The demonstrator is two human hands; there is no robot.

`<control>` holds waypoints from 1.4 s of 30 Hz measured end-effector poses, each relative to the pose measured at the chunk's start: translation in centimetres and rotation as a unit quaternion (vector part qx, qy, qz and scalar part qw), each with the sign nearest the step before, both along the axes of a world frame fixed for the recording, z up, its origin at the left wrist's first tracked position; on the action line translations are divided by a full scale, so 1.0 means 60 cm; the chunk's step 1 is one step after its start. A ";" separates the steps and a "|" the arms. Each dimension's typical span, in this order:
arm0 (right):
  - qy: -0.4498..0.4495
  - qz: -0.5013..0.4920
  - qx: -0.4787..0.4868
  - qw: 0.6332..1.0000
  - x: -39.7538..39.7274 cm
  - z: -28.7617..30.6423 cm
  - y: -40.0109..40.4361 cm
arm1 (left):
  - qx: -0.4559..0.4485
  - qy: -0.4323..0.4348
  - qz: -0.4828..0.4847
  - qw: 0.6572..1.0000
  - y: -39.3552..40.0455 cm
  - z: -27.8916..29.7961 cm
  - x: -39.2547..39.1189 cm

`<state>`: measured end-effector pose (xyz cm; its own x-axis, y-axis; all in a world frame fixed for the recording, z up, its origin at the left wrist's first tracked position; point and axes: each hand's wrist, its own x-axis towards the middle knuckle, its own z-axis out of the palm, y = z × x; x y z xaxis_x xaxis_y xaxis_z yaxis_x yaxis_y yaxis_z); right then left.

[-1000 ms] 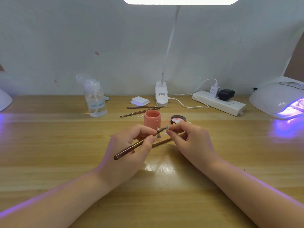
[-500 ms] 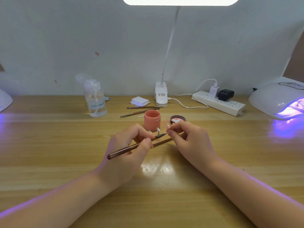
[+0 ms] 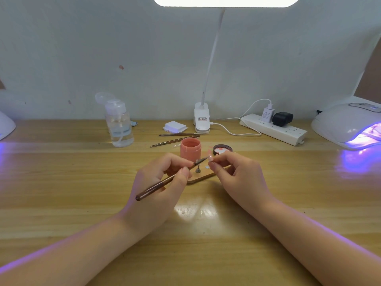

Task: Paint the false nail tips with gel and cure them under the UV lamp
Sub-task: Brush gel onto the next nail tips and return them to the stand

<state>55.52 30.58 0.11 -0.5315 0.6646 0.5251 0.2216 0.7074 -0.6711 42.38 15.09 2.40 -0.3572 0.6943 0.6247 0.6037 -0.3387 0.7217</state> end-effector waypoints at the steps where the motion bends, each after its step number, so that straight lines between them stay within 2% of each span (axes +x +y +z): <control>1: 0.000 -0.001 0.001 1.000 0.000 0.000 0.000 | -0.006 -0.008 0.000 1.000 0.001 0.000 0.000; 6: 0.002 -0.002 0.011 1.000 0.000 0.001 -0.001 | -0.027 0.019 0.006 0.999 0.002 -0.002 -0.001; 13: 0.006 -0.004 0.019 1.000 -0.001 0.003 -0.003 | -0.014 -0.008 0.000 1.000 0.002 0.000 0.001; 16: 0.007 -0.001 0.020 1.000 -0.001 0.003 -0.003 | -0.033 0.011 0.002 0.999 0.003 -0.003 -0.001; 21: 0.006 -0.002 0.023 1.000 -0.001 0.002 -0.002 | -0.014 0.000 -0.005 1.000 -0.001 -0.001 -0.002; 27: 0.005 -0.010 0.063 0.998 0.000 0.002 -0.003 | -0.036 0.009 -0.004 0.999 0.001 -0.003 -0.002; 33: 0.009 -0.017 0.070 0.997 -0.001 0.000 -0.002 | -0.011 0.002 -0.002 1.000 -0.003 0.000 0.001; 35: 0.005 -0.014 0.076 0.997 -0.001 0.001 -0.003 | -0.023 -0.012 0.002 1.000 0.000 0.001 0.002; 38: 0.002 -0.009 0.081 0.997 -0.001 0.001 -0.005 | -0.042 0.014 0.006 0.999 0.000 -0.001 0.001; 42: 0.005 -0.005 0.072 0.997 -0.001 0.004 -0.006 | -0.012 0.017 0.004 1.000 -0.004 0.001 0.001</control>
<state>55.44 30.22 0.33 -0.5201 0.5875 0.6200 0.2236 0.7942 -0.5650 42.45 14.83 2.44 -0.3407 0.7063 0.6205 0.6310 -0.3175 0.7079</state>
